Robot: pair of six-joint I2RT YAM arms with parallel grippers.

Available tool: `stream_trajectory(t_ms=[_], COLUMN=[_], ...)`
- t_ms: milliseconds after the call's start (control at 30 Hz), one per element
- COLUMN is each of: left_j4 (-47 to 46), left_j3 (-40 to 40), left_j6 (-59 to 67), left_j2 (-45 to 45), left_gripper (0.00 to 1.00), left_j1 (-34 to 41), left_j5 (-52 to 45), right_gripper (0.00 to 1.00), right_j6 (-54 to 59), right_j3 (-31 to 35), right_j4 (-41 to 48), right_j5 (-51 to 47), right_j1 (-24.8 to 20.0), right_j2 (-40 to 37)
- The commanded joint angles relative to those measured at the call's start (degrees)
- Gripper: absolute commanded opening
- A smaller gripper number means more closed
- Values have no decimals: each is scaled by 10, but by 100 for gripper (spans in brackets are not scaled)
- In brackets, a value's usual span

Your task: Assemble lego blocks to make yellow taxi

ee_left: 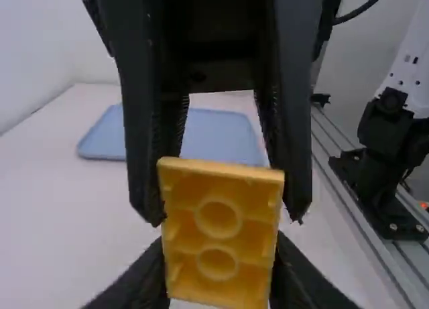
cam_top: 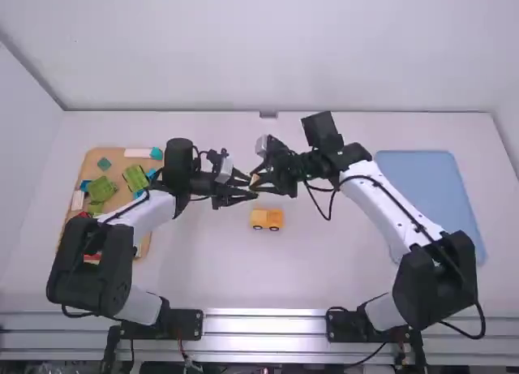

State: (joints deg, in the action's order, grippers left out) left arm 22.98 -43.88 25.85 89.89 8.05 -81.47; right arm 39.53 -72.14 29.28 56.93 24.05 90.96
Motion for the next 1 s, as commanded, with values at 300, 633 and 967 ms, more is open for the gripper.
stream_trajectory(t_ms=[300, 633, 967], left_j4=[28, 375, 418], left_j3=[-7, -7, -21], left_j6=[-24, -304, -355], left_j2=[-1, -1, -1], left_gripper=[2, 5, 6], left_j1=[2, 2, 3], left_j5=[-21, 62, 104], right_gripper=[73, 81, 69], right_j6=[-5, -52, -56], right_j3=[-17, -17, -17], right_j4=[-43, -177, -241], right_j5=[3, 59, 167], right_j1=[0, -38, -67], right_j2=[2, -12, -12])
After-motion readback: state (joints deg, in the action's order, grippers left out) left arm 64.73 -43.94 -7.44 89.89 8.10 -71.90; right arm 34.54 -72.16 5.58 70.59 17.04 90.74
